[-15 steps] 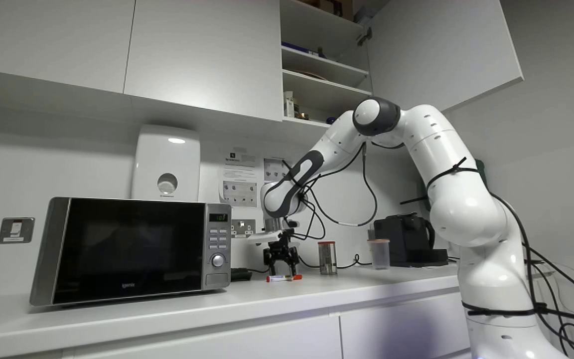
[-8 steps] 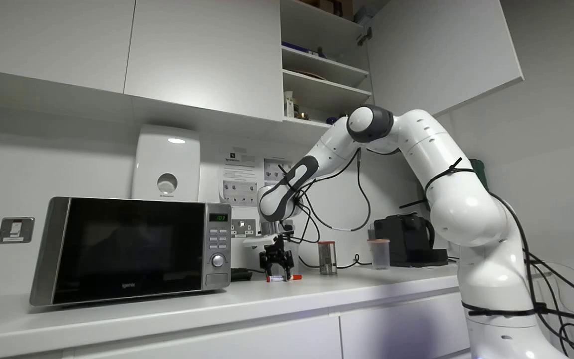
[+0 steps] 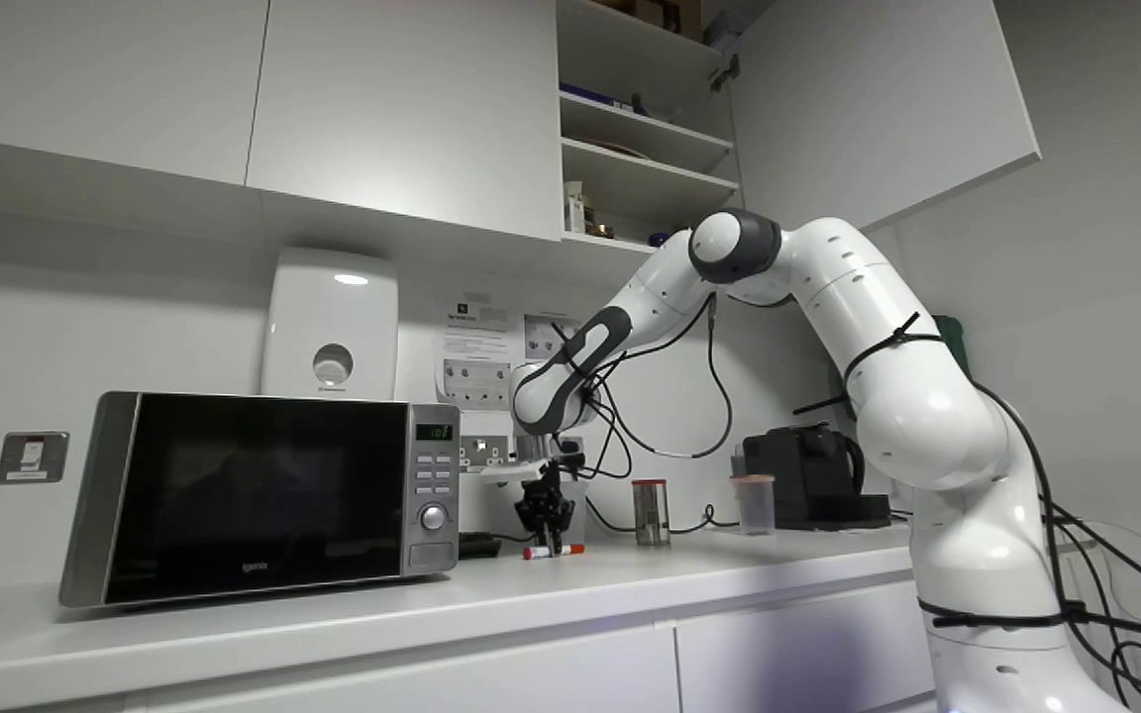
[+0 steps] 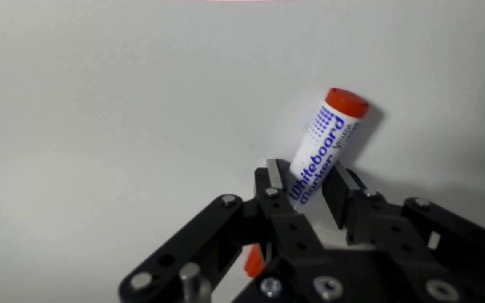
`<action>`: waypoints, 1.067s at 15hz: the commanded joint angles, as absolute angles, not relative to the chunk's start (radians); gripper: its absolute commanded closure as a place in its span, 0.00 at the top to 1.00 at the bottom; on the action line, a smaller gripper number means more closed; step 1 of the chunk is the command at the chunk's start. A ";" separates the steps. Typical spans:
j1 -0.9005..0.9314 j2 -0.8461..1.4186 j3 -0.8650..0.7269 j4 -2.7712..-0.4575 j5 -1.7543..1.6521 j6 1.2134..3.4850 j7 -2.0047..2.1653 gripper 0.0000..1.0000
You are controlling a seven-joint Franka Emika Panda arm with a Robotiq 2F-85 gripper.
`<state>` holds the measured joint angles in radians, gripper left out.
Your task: Put the marker inside the cup
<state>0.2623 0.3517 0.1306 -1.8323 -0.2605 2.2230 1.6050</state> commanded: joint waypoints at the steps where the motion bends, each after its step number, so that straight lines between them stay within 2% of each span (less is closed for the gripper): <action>1: 0.280 0.366 0.110 -1.815 -0.245 2.213 1.597 0.02; 3: 0.282 0.359 0.108 -1.819 -0.253 2.210 1.599 0.05; 16: 0.329 0.265 0.084 -1.845 -0.396 2.139 1.630 0.05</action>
<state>0.2983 0.3246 0.0967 -1.8326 -0.3469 2.1912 1.6067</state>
